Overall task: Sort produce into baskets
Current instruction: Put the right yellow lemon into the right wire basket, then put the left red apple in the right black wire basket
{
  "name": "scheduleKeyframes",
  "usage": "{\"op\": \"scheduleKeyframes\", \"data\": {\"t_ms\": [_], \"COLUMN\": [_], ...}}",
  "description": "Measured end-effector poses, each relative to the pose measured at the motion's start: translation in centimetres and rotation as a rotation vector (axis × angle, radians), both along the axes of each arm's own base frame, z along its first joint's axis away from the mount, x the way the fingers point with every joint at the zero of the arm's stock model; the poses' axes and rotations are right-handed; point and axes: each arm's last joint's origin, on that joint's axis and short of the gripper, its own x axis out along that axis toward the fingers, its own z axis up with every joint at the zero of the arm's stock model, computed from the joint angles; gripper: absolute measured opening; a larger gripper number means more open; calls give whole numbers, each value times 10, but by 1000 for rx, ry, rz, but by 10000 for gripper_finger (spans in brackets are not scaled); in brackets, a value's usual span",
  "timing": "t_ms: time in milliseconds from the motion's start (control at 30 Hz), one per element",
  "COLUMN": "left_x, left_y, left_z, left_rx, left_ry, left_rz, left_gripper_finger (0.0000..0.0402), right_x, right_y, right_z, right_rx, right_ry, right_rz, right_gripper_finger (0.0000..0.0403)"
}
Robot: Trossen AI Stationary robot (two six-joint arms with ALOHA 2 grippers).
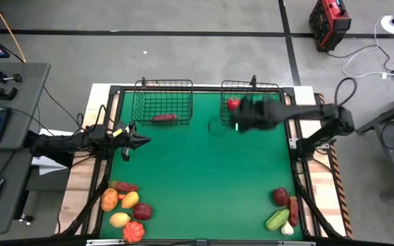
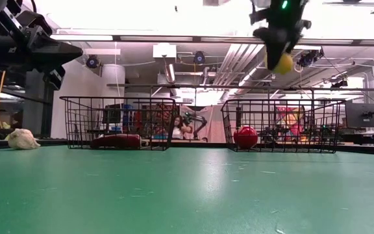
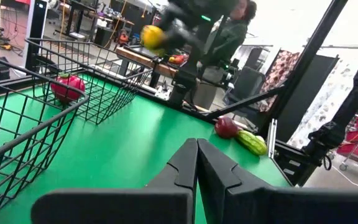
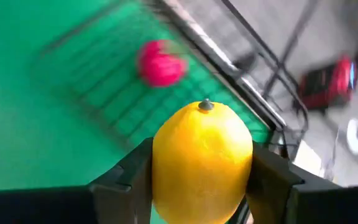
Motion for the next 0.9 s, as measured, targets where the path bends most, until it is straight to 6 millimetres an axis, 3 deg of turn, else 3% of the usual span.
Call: {"op": "scheduleKeyframes", "data": {"t_ms": [100, 200, 300, 433, 567, 667, 900], "left_x": [0, 0, 0, 0, 0, 0, 0], "left_y": [0, 0, 0, 0, 0, 0, 0], "left_z": [0, 0, 0, 0, 0, 0, 0], "left_rx": [0, 0, 0, 0, 0, 0, 0], "left_ry": [-1, 0, -1, -1, -1, 0, -1], "left_rz": [0, 0, 0, 0, 0, 0, 0], "left_gripper_finger": [0, 0, 0, 0, 0, 0, 0], "right_x": [-9, -17, -25, -27, -22, -8, 45], "right_y": [-39, -66, -81, -87, -83, -70, -9], "right_z": [-6, -15, -20, -20, -18, -10, 6], "right_rx": [63, 129, 141, 140, 140, 164, 341], "right_ry": [-36, -67, -58, -60, -105, -242, -598], "right_rz": [-155, -259, -314, -330, -288, -176, 261], "right_gripper_finger": [202, 251, 287, 305, 308, 308, 309]}}
